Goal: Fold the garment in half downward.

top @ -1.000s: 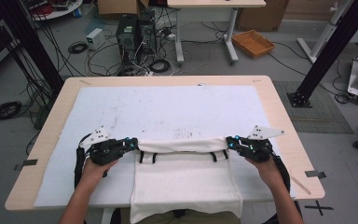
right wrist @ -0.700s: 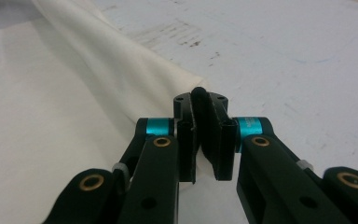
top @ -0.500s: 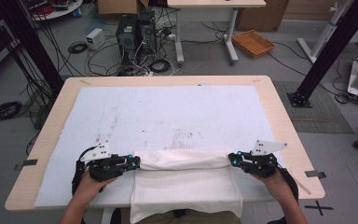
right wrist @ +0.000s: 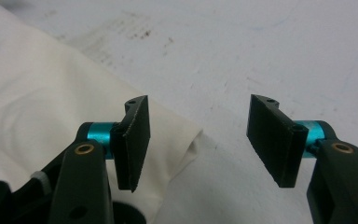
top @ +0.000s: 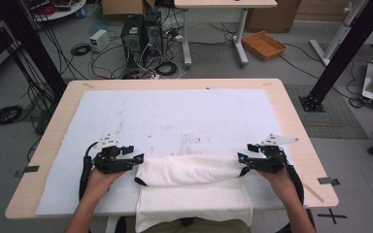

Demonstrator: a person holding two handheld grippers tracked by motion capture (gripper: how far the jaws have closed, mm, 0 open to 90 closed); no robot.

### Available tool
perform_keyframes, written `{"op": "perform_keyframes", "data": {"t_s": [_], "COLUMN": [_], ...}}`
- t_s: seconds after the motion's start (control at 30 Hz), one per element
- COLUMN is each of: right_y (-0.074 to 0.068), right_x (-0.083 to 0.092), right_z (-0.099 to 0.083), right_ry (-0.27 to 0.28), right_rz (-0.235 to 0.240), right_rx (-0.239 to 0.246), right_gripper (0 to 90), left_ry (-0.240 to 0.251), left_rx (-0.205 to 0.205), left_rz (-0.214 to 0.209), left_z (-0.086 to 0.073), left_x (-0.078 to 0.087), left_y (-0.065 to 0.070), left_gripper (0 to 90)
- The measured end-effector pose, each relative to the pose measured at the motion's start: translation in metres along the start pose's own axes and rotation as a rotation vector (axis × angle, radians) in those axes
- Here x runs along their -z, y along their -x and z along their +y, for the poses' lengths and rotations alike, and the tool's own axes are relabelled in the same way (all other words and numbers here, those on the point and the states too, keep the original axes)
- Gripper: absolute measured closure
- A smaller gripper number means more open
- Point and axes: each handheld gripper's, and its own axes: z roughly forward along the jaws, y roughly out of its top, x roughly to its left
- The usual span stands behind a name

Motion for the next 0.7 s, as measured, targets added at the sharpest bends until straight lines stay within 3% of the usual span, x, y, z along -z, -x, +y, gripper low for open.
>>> {"op": "perform_keyframes", "data": {"t_s": [0.13, 0.23, 0.3, 0.33, 0.4, 0.5, 0.6, 0.7], "right_y": [-0.002, -0.002, -0.002, -0.003, -0.004, -0.003, 0.003, 0.008], "right_x": [-0.017, -0.019, -0.02, -0.021, -0.021, -0.017, -0.013, -0.015], "right_z": [0.0, -0.001, -0.002, -0.003, -0.005, -0.003, 0.001, 0.01], "right_ry": [-0.092, -0.108, -0.112, -0.11, -0.106, -0.095, -0.05, -0.023], "right_rz": [0.017, 0.046, 0.082, 0.108, 0.139, 0.14, 0.085, 0.036], "right_rx": [0.01, 0.0, -0.005, -0.007, -0.008, -0.002, 0.003, 0.014], "right_gripper": [43.1, 50.0, 60.5, 66.8, 76.8, 85.6, 86.8, 87.0], "left_ry": [-0.059, -0.082, -0.1, -0.099, -0.093, -0.064, 0.006, 0.04], "left_rx": [-0.048, -0.105, -0.168, -0.174, -0.157, -0.128, -0.081, -0.071], "left_rz": [-0.025, -0.035, -0.001, 0.005, -0.001, -0.014, -0.031, -0.018], "left_z": [-0.001, -0.002, -0.002, -0.002, -0.002, -0.001, 0.007, 0.018], "left_x": [-0.008, -0.009, -0.01, -0.01, -0.01, -0.008, -0.004, -0.004], "left_y": [0.004, 0.01, 0.017, 0.018, 0.017, 0.015, 0.007, 0.001], "left_gripper": [36.9, 58.5, 80.5, 82.5, 83.8, 84.4, 84.7, 84.7]}}
